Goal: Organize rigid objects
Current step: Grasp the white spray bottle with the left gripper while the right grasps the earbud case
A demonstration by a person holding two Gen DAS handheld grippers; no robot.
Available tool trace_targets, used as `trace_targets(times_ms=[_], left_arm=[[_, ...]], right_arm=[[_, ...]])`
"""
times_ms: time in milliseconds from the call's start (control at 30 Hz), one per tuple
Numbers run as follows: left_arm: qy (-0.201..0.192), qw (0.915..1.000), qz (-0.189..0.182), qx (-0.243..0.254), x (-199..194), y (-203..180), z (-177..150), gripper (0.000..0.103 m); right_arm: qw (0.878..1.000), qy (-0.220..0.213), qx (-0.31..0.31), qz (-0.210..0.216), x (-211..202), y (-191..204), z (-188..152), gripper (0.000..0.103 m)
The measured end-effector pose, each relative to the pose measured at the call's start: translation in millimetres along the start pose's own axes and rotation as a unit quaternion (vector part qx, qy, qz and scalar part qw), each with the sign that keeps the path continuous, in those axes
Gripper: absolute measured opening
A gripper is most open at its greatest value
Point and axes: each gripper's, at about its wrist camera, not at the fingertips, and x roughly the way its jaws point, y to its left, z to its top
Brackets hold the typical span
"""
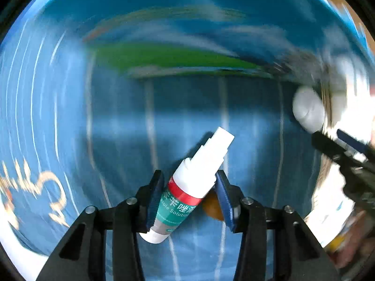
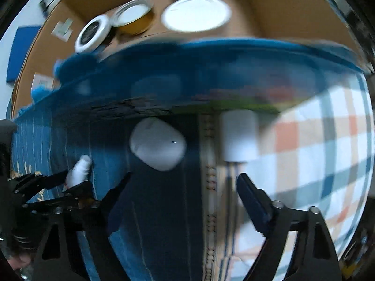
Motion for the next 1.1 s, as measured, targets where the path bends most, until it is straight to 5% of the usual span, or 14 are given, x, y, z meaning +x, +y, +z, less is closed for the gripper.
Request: trace_targets(times_ms=[167, 233, 367, 567, 633, 767, 900, 1100], left_arm=[[0.015, 0.9930, -0.061, -0.100, 10.7, 39.6, -13.3, 0.042], [0.018, 0.9912, -0.077, -0.106, 15.6, 43.6, -15.6, 0.044], [0.022, 0.9929, -0.078, -0.087, 18.8, 39.9, -18.7, 0.050], [0.026, 0.9956, -0.031, -0.084, 22.4, 19.8, -30.9, 0.042], [0.036, 0.9934, -0.044, -0.099, 25.8, 19.9, -45.7, 0.040], [0.051, 0.9884, -0.084, -0.116, 29.8, 24.1, -59.2, 0.041], [0.049, 0.9904, -0.075, -0.105, 33.1, 22.9, -53.8, 0.042], [0.031, 0.9984, -0.023, -0.040, 35.2, -1.5, -20.9, 0.042]], right_arm=[[0.999, -0.031, -0.036, -0.026, 17.1, 24.0, 3.3, 0.079], [0.998, -0.041, -0.042, -0.026, 27.4, 30.4, 5.0, 0.079], [0.991, -0.065, -0.086, -0.082, 30.5, 49.1, 0.5, 0.058], [0.995, 0.008, -0.061, -0.084, 31.6, 41.5, -34.6, 0.058], [0.994, 0.053, -0.034, -0.093, 34.8, 30.1, -55.7, 0.059], [0.991, 0.129, 0.010, -0.043, 42.6, 11.2, -87.9, 0.059], [0.990, 0.136, 0.044, 0.017, 35.1, -0.2, -91.3, 0.062], [0.991, 0.132, 0.008, 0.000, 37.0, 4.0, -90.0, 0.063]])
